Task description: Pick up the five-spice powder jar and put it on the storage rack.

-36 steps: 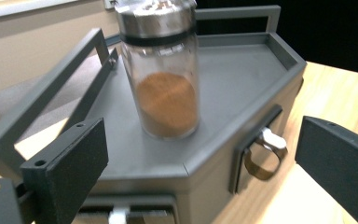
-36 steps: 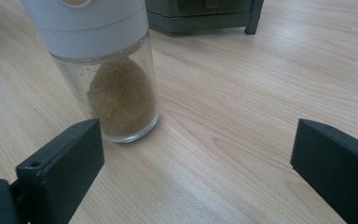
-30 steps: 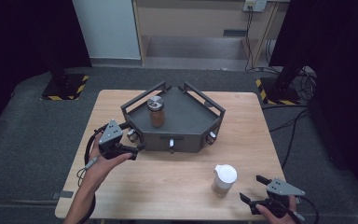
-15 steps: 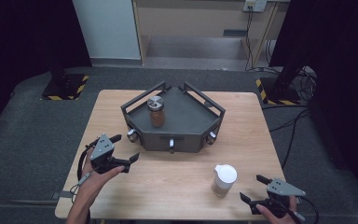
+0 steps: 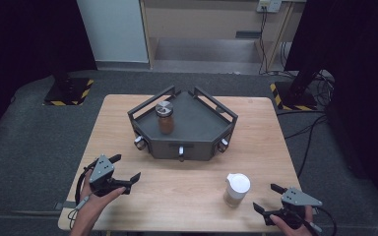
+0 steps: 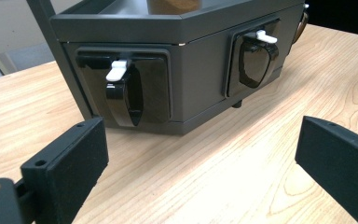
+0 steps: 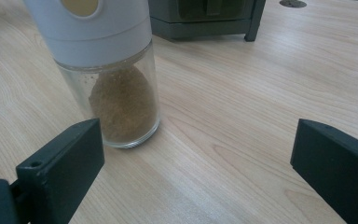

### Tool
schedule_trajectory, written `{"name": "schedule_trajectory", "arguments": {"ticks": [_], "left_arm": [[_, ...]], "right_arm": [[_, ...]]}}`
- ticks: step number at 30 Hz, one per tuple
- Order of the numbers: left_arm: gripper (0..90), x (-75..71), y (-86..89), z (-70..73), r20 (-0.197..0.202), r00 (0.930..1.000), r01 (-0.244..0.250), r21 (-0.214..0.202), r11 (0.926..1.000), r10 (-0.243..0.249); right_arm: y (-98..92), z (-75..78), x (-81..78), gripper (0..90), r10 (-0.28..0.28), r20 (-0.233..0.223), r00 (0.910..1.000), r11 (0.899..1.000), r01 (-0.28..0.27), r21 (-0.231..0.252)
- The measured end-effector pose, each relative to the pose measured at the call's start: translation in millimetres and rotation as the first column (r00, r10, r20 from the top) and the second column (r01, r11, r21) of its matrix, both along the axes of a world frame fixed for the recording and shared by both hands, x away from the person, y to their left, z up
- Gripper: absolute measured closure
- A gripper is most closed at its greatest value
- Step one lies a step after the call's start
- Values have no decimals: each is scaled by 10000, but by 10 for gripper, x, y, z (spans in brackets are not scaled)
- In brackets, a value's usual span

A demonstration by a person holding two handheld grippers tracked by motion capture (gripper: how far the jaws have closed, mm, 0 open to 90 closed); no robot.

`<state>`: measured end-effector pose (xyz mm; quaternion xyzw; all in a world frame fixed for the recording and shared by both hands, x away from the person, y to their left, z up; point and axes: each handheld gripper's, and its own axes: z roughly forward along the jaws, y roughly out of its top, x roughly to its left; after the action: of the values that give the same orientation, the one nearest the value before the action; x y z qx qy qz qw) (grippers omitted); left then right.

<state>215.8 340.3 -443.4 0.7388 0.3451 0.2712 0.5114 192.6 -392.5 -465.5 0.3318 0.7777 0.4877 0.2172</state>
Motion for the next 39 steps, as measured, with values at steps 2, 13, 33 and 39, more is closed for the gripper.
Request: {"name": "schedule_trajectory", "arguments": {"ticks": [2,13,33,39], "left_arm": [[20,-22,2,15,20,10000,-16,15,10000,16],[21,-221,6,-7,139,9998,-145,-118,9998,147],[23,-298,29,-204,-38,9997,-255,279,9993,256],[23,-318,30,-211,11,9996,-271,253,9993,270]], "right_arm": [[-4,3,-5,33,-15,30,10000,10000,15,10],[-15,-1,-14,32,-109,103,9999,9999,108,31],[27,-15,3,31,-37,149,9999,10000,39,-77],[40,-13,-7,31,-9,188,9998,10000,11,-94]]}}
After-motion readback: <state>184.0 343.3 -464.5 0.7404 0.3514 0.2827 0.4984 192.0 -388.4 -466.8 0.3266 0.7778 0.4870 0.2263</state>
